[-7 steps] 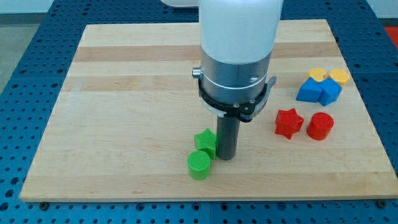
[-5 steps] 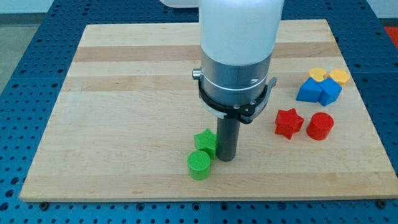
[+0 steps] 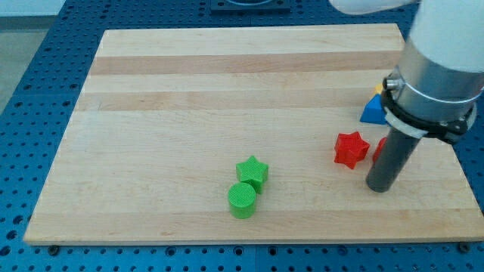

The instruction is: Move the red circle and red star upwards

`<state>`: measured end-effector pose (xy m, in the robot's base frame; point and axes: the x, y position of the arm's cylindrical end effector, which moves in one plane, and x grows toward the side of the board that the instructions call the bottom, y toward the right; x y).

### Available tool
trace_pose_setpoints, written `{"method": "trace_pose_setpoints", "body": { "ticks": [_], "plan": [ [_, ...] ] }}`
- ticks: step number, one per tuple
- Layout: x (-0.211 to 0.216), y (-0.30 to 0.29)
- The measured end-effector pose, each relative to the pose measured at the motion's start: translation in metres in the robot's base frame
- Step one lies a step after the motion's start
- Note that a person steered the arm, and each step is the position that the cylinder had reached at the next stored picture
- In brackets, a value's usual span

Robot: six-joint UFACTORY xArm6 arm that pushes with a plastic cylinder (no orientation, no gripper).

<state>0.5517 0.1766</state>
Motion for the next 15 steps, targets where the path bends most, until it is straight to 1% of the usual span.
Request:
{"method": "trace_pose_setpoints", "body": {
  "ticks": [6, 15],
  "plan": [
    [-0.004, 0.006],
    [-0.024, 0.006]
  ]
}}
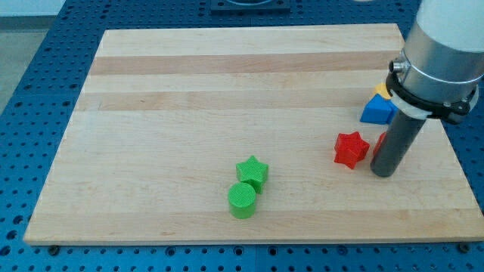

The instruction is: Move the red circle and red star upwards

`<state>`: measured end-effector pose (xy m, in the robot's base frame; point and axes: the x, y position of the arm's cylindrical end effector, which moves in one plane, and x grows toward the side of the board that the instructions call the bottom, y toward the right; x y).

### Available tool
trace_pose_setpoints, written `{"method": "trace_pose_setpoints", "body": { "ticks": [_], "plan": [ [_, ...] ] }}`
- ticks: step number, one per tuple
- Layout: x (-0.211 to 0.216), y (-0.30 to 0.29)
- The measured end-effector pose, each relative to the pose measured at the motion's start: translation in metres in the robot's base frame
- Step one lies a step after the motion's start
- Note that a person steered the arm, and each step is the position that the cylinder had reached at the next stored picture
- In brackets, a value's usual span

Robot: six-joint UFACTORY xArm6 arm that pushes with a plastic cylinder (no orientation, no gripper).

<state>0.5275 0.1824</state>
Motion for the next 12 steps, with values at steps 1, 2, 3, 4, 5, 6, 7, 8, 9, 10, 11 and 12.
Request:
{"method": "trace_pose_setpoints", "body": {
  "ticks": [1, 2, 3, 4, 5, 6, 7, 8, 9, 10, 11, 12],
  "plan": [
    [0.000, 0.000],
    [0.002, 0.011],
    [0.008, 0.064],
    [0.009, 0.066],
    [0.001, 0.066],
    [-0.007, 0.063],
    [-0.007, 0.063],
    [-0.007, 0.044],
    [-0.007, 0.039],
    [-0.007, 0.026],
    [-0.007, 0.023],
    [-0.007, 0.012]
  ]
}}
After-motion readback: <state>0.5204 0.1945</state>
